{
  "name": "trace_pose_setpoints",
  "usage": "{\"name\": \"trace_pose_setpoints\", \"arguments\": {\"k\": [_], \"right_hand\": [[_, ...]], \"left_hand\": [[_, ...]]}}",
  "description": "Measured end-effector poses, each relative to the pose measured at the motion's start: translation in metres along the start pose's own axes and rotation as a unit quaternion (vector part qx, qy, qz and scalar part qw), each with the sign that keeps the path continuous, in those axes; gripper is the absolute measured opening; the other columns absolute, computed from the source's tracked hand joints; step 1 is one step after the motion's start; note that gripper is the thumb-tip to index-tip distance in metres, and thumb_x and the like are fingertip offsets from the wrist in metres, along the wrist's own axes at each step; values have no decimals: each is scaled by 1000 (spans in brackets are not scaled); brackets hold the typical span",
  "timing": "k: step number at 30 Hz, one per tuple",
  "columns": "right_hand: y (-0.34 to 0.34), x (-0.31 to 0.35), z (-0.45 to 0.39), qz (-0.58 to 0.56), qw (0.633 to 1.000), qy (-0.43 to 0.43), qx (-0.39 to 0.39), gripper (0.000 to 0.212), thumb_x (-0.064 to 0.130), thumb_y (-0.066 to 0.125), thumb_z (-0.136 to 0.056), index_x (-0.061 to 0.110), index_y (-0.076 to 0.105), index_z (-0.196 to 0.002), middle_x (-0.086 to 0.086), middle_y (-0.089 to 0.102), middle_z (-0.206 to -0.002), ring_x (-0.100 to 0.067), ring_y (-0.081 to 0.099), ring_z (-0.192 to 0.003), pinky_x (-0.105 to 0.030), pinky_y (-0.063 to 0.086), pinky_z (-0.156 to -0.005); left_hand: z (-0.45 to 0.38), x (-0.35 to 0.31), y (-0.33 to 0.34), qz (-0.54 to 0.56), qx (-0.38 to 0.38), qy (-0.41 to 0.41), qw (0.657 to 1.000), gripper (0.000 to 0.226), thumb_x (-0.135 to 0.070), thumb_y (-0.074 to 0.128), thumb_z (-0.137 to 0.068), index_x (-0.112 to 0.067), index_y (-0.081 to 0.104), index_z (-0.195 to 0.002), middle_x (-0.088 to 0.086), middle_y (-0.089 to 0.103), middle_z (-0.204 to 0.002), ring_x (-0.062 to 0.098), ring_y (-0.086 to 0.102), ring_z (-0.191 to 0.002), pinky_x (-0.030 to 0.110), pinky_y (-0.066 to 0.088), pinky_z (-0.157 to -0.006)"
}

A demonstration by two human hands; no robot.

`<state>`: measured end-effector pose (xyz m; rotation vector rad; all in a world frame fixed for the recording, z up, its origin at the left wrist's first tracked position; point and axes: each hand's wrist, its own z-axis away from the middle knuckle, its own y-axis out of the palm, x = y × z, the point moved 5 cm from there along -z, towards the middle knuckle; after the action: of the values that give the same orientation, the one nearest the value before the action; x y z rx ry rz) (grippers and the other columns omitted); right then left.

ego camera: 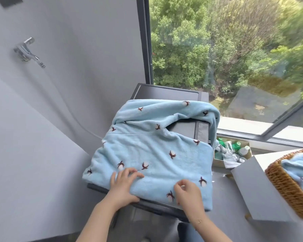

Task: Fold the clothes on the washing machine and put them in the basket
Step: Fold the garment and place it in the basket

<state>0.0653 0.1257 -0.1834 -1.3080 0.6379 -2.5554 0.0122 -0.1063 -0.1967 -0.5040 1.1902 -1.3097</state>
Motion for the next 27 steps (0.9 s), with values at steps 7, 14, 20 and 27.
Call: {"name": "trace_pose_setpoints", "arguments": {"k": [7,14,20,27], "right_hand": [[33,-35,49,-441,877,192,2,25,18,53,-96,-4,62,-91,-23,71,-90,-32,71,-74,-25,55,-50],[-26,-43,24,-603,742,192,-224,16,20,60,-95,5,56,-102,-8,56,-64,-14,54,-54,-18,47,-36],[-59,-2,31,-474,813,18,-337,33,20,63,-93,14,53,-62,1,50,-65,-12,44,-60,-26,38,-55],[-70,-13,29,-552,735,24,-394,34,-4,53,-87,16,37,-64,1,42,-68,-11,42,-64,-20,44,-51]], "left_hand": [[-10,12,-35,22,-66,67,995,48,-63,26,-77,-33,63,-78,-19,57,-85,13,57,-98,29,32,-79],[-33,1,-60,62,-115,57,990,11,-37,41,-100,-33,51,-104,-12,65,-95,19,61,-92,31,39,-80],[7,-45,-17,-84,-120,349,926,51,-60,63,-72,-32,50,-112,-9,51,-135,10,46,-119,28,34,-95],[0,-32,-49,-5,-211,267,940,84,29,55,-42,-21,64,-109,0,72,-106,25,70,-96,36,59,-67]]}}
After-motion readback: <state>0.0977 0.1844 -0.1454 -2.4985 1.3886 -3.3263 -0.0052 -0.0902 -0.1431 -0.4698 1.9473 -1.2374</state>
